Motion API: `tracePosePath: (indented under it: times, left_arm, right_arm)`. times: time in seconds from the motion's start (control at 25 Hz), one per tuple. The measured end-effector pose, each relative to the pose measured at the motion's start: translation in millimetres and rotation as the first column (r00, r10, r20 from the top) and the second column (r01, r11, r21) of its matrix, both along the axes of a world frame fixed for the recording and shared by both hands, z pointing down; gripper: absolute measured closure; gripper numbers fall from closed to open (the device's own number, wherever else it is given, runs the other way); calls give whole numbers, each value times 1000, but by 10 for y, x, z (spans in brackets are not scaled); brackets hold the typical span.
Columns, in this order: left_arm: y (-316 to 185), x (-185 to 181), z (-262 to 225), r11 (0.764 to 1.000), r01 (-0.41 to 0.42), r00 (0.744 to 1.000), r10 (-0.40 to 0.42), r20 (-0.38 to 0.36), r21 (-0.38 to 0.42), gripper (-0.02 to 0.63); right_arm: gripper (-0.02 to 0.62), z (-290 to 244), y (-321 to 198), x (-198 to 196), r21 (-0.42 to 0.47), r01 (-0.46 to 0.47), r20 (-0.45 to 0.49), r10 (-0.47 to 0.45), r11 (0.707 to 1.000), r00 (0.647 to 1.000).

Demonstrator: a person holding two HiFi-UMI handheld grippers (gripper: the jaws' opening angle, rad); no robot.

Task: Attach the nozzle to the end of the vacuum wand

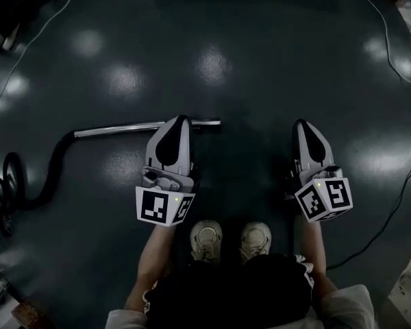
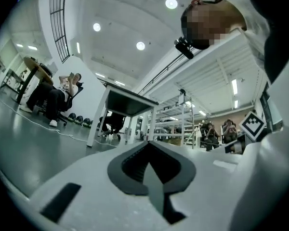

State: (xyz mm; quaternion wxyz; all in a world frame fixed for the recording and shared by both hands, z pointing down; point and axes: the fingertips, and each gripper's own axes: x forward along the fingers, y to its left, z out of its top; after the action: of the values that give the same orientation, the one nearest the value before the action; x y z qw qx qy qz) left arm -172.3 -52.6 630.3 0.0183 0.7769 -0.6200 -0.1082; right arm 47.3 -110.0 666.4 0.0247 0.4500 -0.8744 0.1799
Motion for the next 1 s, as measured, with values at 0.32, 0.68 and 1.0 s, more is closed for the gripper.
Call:
tracePosePath:
  times: [0.32, 0.68, 1.0]
  left_arm:
    - [172, 437, 540, 995, -86, 994, 90, 69, -59, 606]
    - [86, 742, 762, 987, -125, 992, 125, 0, -98, 606]
    - [90, 559, 771, 992, -68, 997, 64, -40, -104, 606]
  right_arm:
    - [525, 462, 483, 664, -139, -127, -99, 113, 982, 989]
    - [472, 1225, 1306, 1693, -444, -291, -239, 201, 848, 950]
    - [401, 1585, 839, 1635, -566, -222, -127, 183, 794, 975]
